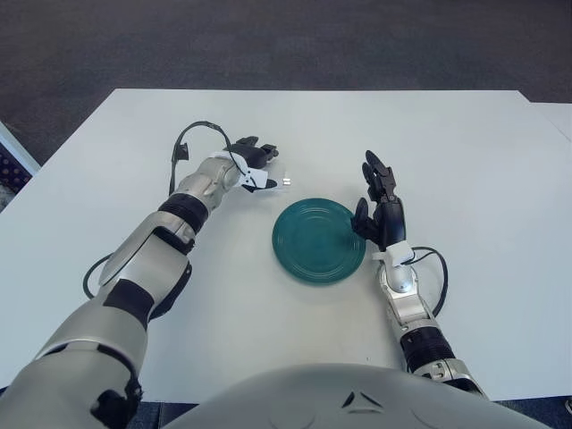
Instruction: Put the charger into the plate.
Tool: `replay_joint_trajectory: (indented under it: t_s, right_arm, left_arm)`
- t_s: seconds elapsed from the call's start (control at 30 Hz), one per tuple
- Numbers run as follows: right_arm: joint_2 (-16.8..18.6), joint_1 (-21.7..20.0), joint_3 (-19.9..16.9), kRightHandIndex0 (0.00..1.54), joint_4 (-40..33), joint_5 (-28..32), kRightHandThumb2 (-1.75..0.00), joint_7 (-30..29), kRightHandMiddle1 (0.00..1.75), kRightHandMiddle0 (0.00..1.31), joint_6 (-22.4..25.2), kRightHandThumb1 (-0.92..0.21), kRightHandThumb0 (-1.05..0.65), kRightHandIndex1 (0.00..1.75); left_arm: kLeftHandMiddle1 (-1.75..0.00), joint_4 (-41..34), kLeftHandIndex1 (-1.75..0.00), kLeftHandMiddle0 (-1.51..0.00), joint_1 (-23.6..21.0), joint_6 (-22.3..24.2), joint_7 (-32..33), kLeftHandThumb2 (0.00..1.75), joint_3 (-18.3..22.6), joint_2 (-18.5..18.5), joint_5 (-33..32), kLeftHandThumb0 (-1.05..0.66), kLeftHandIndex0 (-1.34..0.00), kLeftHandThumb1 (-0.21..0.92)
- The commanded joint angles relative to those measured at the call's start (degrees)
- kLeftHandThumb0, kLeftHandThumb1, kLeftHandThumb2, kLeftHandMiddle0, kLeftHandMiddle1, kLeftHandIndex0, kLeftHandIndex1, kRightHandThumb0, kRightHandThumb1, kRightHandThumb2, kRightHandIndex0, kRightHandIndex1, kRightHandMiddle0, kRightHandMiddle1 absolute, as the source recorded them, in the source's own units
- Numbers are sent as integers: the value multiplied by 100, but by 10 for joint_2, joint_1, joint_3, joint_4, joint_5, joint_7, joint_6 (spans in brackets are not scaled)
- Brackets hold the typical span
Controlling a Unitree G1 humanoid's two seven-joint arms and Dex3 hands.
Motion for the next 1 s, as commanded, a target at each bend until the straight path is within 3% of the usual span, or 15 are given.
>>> replay_joint_trajectory:
  t_s: [0.0, 0.73, 0.97]
  right_arm:
    - [1, 73, -9, 2, 75, 6, -99, -9, 11, 0, 12, -92, -100, 0]
    - [3, 82, -20, 0, 36, 77, -96, 61, 3, 0, 56, -92, -93, 0]
    - [6, 98, -25, 0, -24, 101, -95, 86, 3, 1, 101, -92, -91, 0]
  left_arm:
    - [0, 4, -55, 0, 11, 0, -6, 78, -2, 4, -6, -105, 0, 92]
    - [0, 3, -60, 0, 17, -3, -3, 80, -3, 5, -7, -105, 0, 92]
    - [0, 0, -59, 0, 20, -3, -4, 81, -3, 7, -7, -105, 0, 92]
